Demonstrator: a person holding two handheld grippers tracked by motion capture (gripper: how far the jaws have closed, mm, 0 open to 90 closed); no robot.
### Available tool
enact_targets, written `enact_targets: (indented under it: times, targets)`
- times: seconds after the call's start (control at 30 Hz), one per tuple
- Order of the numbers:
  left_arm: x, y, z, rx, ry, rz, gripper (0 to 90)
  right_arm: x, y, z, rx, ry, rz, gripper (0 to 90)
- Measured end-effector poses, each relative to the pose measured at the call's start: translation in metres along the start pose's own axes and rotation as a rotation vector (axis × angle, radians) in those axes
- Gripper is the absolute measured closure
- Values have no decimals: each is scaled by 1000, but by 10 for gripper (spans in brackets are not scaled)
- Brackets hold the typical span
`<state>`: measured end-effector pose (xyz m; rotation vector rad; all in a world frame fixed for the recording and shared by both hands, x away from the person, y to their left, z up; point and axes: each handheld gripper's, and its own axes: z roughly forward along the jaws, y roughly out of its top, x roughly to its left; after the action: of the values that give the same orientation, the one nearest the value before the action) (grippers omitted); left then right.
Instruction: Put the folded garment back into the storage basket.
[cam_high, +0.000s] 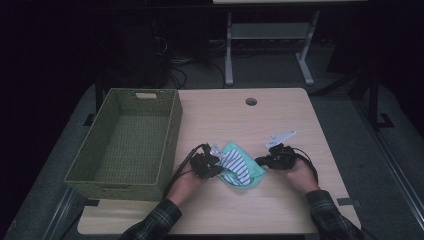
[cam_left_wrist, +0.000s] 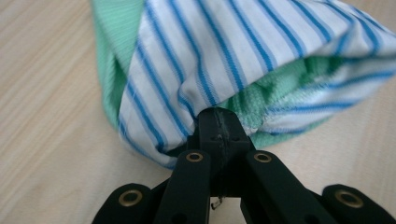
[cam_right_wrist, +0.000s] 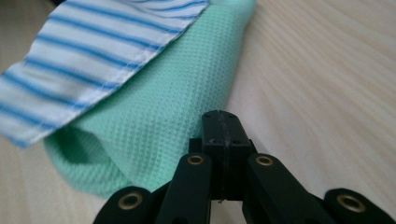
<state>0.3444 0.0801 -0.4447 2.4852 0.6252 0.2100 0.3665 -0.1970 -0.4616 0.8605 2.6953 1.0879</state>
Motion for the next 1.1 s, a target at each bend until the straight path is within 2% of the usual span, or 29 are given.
enact_targets:
  times: [0.23, 0.37, 0.43, 0.57, 0.63, 0.77, 0.93, 1.0, 1.1]
  targets:
    - [10, 1, 3, -13, 13, -12, 897, 11, -8, -5, 2, 11, -5, 899]
    - [11, 1, 0, -22, 0, -19, 896, 11, -11, -6, -9, 11, -5, 899]
    - [10, 0, -4, -37, -13, -27, 887, 11, -13, -9, -30, 5, 13, 895]
    - [8, -1, -10, -51, -49, -32, 799, 10, -18, -14, -54, -12, 29, 758]
    - [8, 0, -11, -62, -59, -30, 749, 9, -21, -17, -66, -34, 36, 648]
    - [5, 3, -9, -53, -67, -24, 601, 4, -28, -25, -94, -83, 79, 454]
    - [3, 5, -6, -54, -95, -29, 483, -4, -39, -30, -110, -131, 117, 303]
    - [2, 5, -4, -59, -110, -39, 435, -5, -41, -30, -103, -153, 126, 260]
    - [1, 5, 1, -36, -133, -28, 351, -7, -44, -29, -86, -184, 134, 206]
